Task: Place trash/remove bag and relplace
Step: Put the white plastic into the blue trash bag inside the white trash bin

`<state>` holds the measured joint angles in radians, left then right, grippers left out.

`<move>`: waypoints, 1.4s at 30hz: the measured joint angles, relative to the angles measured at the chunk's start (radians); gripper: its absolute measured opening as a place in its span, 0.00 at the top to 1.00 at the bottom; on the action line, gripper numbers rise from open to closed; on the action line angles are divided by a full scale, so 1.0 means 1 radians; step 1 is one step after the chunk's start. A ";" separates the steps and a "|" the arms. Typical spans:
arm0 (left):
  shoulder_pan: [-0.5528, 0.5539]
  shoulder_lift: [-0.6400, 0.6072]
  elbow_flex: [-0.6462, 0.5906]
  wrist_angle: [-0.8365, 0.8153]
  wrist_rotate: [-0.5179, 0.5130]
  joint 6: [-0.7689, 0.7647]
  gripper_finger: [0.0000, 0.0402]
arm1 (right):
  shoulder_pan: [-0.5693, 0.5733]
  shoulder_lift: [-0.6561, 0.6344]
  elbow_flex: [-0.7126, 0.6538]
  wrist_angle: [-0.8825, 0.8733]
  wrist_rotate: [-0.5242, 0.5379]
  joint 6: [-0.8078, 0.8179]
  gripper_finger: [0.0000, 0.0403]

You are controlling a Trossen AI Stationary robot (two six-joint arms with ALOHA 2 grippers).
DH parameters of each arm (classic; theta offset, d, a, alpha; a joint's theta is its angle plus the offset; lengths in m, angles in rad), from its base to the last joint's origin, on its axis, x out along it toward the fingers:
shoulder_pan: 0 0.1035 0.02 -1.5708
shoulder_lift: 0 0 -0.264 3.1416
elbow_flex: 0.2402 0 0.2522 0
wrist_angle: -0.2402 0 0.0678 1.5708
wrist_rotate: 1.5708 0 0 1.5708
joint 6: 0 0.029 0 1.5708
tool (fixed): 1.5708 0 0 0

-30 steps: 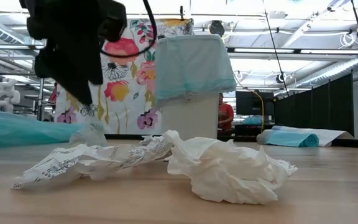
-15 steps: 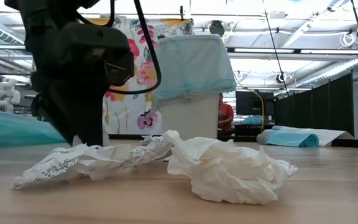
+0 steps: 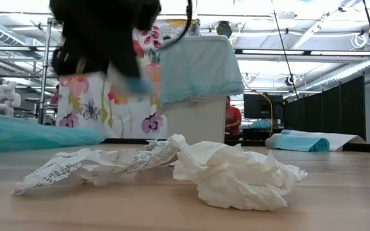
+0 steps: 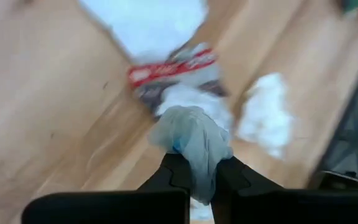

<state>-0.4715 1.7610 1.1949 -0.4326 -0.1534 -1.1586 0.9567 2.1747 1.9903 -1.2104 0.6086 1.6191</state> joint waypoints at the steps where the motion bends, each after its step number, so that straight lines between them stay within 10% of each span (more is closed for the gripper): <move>1: 0.000 -0.014 0.020 -0.021 -0.004 0.020 0.94 | -0.004 0.006 0.000 -0.015 -0.012 -0.001 1.00; 12: 0.162 -0.261 0.165 -0.218 -0.026 0.376 0.94 | -0.208 0.010 -0.001 -0.001 -0.065 -0.358 1.00; 23: 0.571 -0.387 0.177 -0.202 0.277 0.742 0.94 | -0.521 -0.022 -0.188 0.420 -0.244 -0.746 1.00; 42: 1.008 -0.181 0.464 -0.194 0.553 1.053 0.92 | -0.677 -0.401 -0.779 0.896 -0.248 -0.671 1.00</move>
<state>0.5369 1.5803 1.6586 -0.6265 0.4000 -0.1056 0.2793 1.7741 1.2109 -0.3140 0.3610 0.9479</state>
